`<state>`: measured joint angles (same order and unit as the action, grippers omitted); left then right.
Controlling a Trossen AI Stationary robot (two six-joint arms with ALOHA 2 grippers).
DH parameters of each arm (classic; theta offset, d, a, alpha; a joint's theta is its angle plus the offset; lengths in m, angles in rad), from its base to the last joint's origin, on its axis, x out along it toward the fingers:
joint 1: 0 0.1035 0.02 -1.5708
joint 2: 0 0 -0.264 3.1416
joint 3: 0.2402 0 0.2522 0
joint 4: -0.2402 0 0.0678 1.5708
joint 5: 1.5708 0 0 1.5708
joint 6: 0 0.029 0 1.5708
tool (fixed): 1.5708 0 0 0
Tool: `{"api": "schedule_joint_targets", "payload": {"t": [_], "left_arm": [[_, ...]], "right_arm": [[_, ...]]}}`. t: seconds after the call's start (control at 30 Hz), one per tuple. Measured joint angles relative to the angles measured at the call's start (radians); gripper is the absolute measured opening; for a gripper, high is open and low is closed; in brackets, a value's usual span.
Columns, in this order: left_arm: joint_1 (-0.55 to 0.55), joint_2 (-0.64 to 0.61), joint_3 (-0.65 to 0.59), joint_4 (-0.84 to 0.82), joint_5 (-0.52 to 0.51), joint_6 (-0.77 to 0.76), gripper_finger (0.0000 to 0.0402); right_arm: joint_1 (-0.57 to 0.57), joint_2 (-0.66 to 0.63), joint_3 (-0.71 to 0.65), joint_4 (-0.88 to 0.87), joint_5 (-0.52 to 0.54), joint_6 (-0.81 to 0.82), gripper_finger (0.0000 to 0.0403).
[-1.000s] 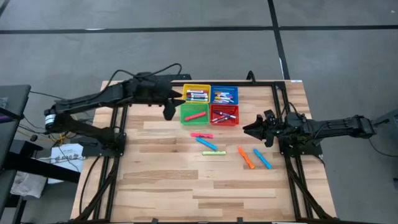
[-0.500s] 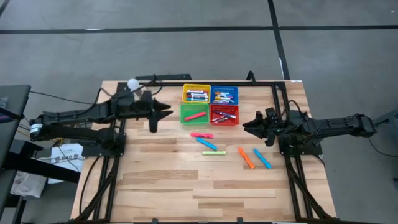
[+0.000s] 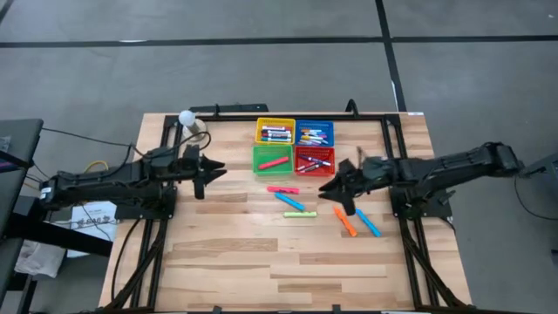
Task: Pick & Place Markers
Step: Put the large green highlighter pen into the green bin
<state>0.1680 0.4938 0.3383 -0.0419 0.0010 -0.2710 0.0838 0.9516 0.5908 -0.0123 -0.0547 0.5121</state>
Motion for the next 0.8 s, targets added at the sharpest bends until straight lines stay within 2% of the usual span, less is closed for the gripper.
{"api": "schedule_joint_targets", "payload": {"t": [0.2,0.53,0.8], "left_arm": [[0.0,-0.064,-0.054,0.005,0.0,0.001,0.0118],[0.002,-0.076,-0.092,0.006,0.0,-0.001,0.0117],[0.002,-0.075,-0.092,0.006,0.0,-0.003,0.0117]], "right_arm": [[0.046,0.184,0.155,-0.206,-0.002,0.0,0.0123],[0.073,0.402,0.33,-0.336,-0.002,-0.024,0.0126],[0.073,0.55,0.471,-0.511,-0.019,-0.024,0.0166]]}}
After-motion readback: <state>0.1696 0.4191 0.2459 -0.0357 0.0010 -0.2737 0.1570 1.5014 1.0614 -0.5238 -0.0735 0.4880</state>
